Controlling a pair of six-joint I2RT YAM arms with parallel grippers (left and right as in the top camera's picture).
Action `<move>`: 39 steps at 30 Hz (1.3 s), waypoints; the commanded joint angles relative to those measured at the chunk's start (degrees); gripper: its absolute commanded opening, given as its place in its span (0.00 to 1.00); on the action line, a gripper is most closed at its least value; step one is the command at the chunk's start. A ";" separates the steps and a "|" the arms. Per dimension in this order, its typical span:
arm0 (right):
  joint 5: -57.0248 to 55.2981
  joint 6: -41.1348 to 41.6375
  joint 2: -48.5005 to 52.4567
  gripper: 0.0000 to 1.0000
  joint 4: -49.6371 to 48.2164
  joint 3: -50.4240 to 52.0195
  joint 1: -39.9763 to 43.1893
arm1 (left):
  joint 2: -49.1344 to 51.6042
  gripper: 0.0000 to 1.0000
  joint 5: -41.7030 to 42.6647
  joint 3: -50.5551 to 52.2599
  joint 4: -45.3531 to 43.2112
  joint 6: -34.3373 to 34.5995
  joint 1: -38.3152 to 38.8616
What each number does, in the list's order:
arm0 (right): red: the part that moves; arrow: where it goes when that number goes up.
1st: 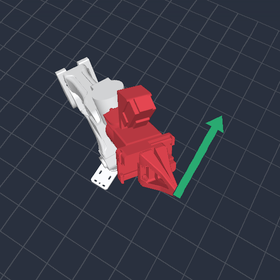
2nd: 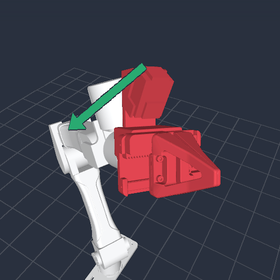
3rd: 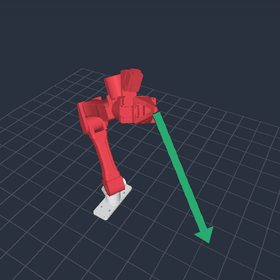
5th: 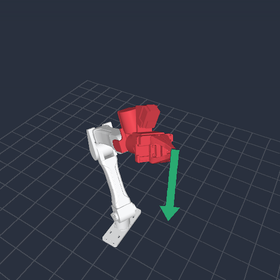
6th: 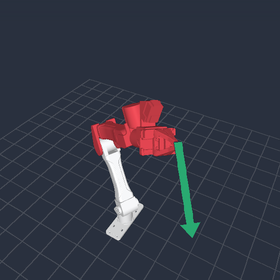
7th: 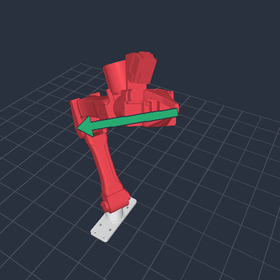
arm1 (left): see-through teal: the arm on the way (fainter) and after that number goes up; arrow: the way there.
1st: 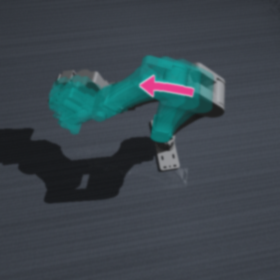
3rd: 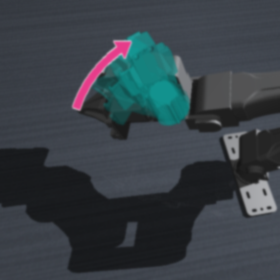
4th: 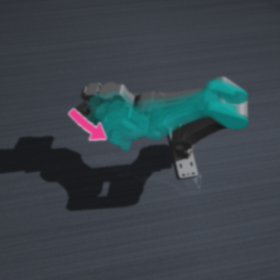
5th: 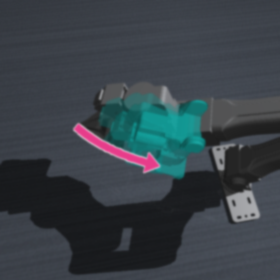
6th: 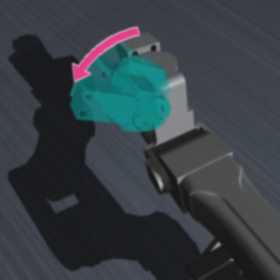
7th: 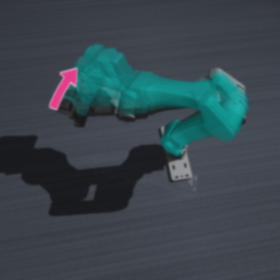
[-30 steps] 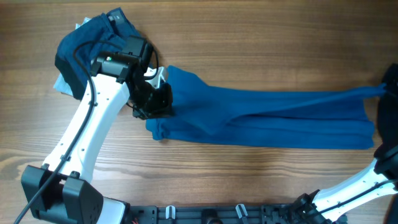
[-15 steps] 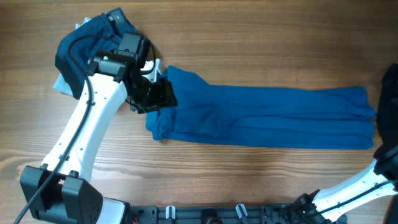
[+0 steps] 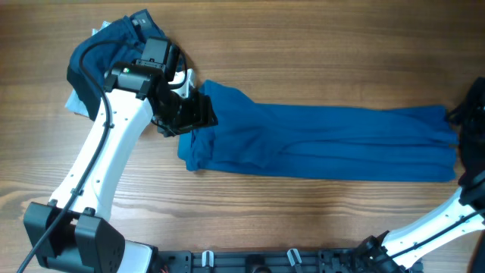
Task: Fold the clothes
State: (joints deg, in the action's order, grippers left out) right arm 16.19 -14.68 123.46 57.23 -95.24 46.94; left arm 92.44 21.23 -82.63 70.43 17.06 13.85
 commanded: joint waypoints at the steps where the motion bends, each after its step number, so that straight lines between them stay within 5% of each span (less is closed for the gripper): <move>1: -4.87 -4.00 2.01 0.74 0.87 3.76 0.02 | -1.05 0.73 -0.33 -0.63 -1.03 -0.13 -0.31; 9: -7.15 -8.79 2.01 0.71 -1.99 12.94 0.61 | -0.96 0.82 -0.37 -0.63 -3.67 -0.15 -0.31; 11: -4.76 -9.64 2.01 0.59 -3.10 14.32 0.59 | -0.92 0.82 -1.07 -0.63 -3.85 -0.13 -0.31; 12: -2.93 -10.32 2.01 0.44 -3.39 14.75 0.61 | -0.83 0.83 -1.84 -0.63 -4.00 -0.13 -0.31; 13: -0.39 -10.84 2.01 0.15 -3.50 14.91 0.61 | -0.83 0.84 -2.05 -0.63 -4.11 -0.13 -0.31; 14: 0.96 -10.80 2.01 0.06 -3.69 14.88 0.59 | -0.83 0.85 -2.08 -0.63 -4.26 -0.13 -0.31; 22: 8.41 -6.51 -0.17 0.04 -1.81 10.54 0.61 | -0.83 0.85 -2.05 -0.63 -4.48 -0.13 -0.31; 29: 7.89 6.38 -13.92 0.04 -1.55 4.81 -1.22 | -0.83 0.85 -2.05 -0.63 -4.46 -0.13 -0.31; 39: -1.70 11.85 -23.61 0.04 9.75 5.14 -22.82 | -0.83 0.84 -2.91 -0.63 -4.42 -0.17 -0.31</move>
State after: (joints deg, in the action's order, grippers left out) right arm 18.26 -5.10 100.38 64.01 -89.80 29.63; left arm 92.44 19.31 -82.63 66.15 17.06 13.85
